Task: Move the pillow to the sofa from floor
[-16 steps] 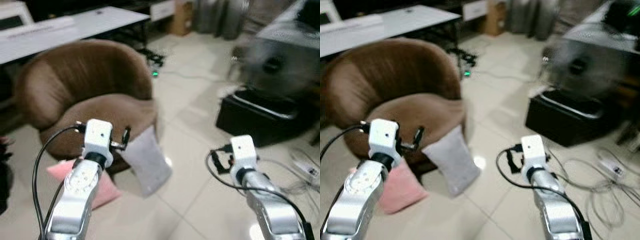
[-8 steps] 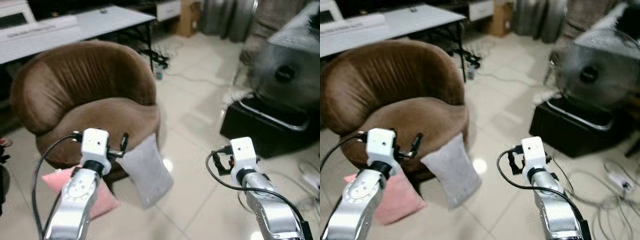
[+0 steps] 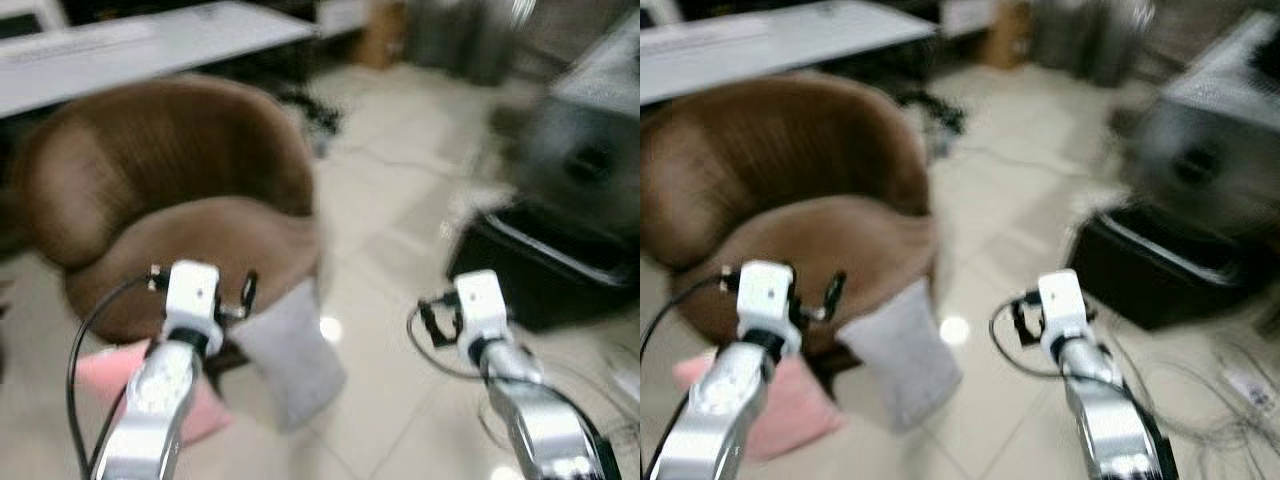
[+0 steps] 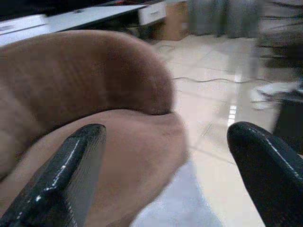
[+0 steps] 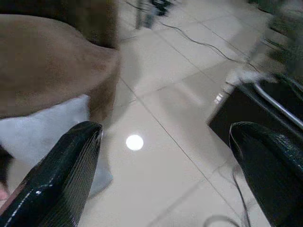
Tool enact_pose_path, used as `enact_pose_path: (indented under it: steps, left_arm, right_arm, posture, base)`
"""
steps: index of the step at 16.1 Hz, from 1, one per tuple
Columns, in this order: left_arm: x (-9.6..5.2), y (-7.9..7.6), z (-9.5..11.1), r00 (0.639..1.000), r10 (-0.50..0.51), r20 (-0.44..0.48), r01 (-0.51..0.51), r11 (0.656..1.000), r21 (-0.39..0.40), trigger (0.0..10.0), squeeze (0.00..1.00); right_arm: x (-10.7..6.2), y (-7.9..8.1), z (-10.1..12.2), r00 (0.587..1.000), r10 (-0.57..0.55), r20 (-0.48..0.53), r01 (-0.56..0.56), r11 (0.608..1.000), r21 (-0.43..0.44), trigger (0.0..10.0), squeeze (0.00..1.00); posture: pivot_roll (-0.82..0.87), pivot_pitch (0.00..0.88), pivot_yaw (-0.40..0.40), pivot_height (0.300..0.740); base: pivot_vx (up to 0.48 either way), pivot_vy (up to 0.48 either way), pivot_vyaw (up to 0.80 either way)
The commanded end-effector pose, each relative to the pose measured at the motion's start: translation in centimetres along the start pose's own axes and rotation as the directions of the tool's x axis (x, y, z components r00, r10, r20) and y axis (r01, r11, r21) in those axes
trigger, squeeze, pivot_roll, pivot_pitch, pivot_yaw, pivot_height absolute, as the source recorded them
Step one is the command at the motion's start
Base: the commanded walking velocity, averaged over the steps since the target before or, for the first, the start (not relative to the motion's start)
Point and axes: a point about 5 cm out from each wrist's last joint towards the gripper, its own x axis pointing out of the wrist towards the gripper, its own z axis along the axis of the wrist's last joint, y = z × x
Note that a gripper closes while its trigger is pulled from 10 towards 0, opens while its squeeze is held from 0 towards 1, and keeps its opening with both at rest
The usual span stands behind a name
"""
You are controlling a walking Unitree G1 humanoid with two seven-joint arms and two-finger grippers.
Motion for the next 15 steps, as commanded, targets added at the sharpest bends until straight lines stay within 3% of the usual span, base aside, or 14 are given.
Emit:
enact_pose_path:
  steps: [1, 9, 15]
  left_arm:
    - [-0.1, 1.0, 0.1, 0.999, 0.035, 0.003, -0.035, 0.999, 0.022, 10.0, 0.00]
    - [0.0, 0.9, 0.2, 1.000, 0.030, 0.007, -0.030, 0.999, 0.027, 10.0, 0.00]
    - [0.2, 1.0, 0.2, 0.999, 0.048, 0.009, -0.048, 0.999, 0.019, 10.0, 0.00]
  right_arm:
    - [0.2, 1.2, 0.8, 0.999, 0.038, 0.038, -0.038, 0.999, -0.008, 10.0, 0.00]
    - [0.2, 1.0, 0.9, 0.998, 0.037, 0.043, -0.037, 0.999, -0.006, 10.0, 0.00]
    - [0.2, 0.2, 0.9, 0.999, -0.008, 0.054, 0.005, 0.999, 0.052, 10.0, 0.00]
  posture:
    - [0.06, 0.000, 0.020, 0.740]
    - [0.06, 0.000, 0.020, 0.740]
    - [0.06, 0.000, 0.022, 0.740]
  base:
    - [0.360, 0.000, 0.80]
    - [0.354, 0.000, 0.80]
    - [0.057, 0.000, 0.00]
